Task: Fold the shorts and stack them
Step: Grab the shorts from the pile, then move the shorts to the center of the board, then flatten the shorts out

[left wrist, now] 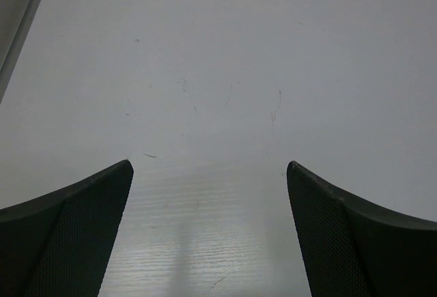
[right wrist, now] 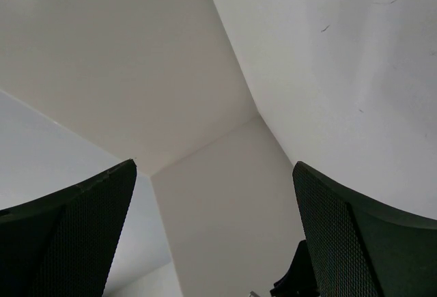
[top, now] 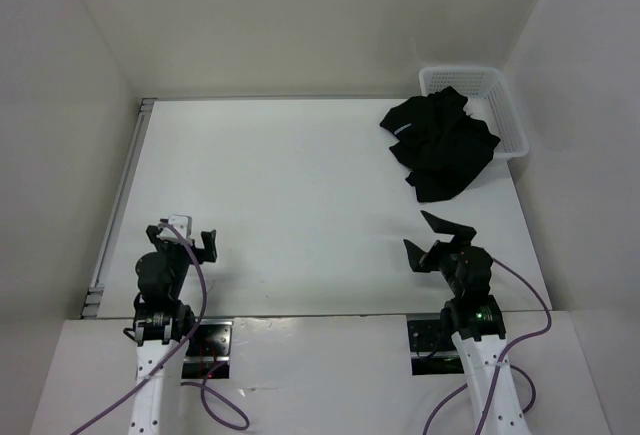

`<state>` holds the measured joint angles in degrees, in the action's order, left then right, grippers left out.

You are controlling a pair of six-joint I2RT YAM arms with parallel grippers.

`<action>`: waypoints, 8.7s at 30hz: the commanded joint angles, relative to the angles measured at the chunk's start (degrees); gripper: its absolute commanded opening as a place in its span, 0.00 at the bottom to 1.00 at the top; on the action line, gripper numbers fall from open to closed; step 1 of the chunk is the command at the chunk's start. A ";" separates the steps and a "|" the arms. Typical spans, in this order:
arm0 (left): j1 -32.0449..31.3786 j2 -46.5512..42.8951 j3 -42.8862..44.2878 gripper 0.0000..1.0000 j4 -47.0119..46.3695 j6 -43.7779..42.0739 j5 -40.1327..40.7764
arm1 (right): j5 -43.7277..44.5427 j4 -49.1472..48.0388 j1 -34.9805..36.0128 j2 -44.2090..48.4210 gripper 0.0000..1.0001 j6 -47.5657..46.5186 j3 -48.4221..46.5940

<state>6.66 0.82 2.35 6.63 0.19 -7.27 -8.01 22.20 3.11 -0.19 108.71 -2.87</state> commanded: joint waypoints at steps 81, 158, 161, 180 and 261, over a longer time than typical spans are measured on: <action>-5.51 73.02 69.98 1.00 24.66 -0.19 -19.46 | 33.49 -27.21 24.26 -82.16 0.00 -96.92 -101.18; -31.94 76.08 53.46 0.84 29.23 -0.19 1.29 | 2.56 -2.95 17.10 -92.63 0.00 -76.54 -69.82; -40.63 79.50 54.08 0.96 24.23 -0.19 2.60 | 2.56 -4.17 17.10 -92.02 0.00 -75.92 -69.29; -58.34 96.64 46.70 0.49 0.76 -0.19 7.44 | 9.07 -6.73 15.52 -83.23 0.00 -73.02 -58.74; -10.44 83.90 53.19 0.01 28.53 -0.19 -4.95 | 0.45 0.30 18.59 -102.46 0.54 -71.95 -79.20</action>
<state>-6.26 83.48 54.11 35.77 0.21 -11.07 -5.82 25.80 22.09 -97.41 36.86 -77.21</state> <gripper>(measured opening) 0.011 0.531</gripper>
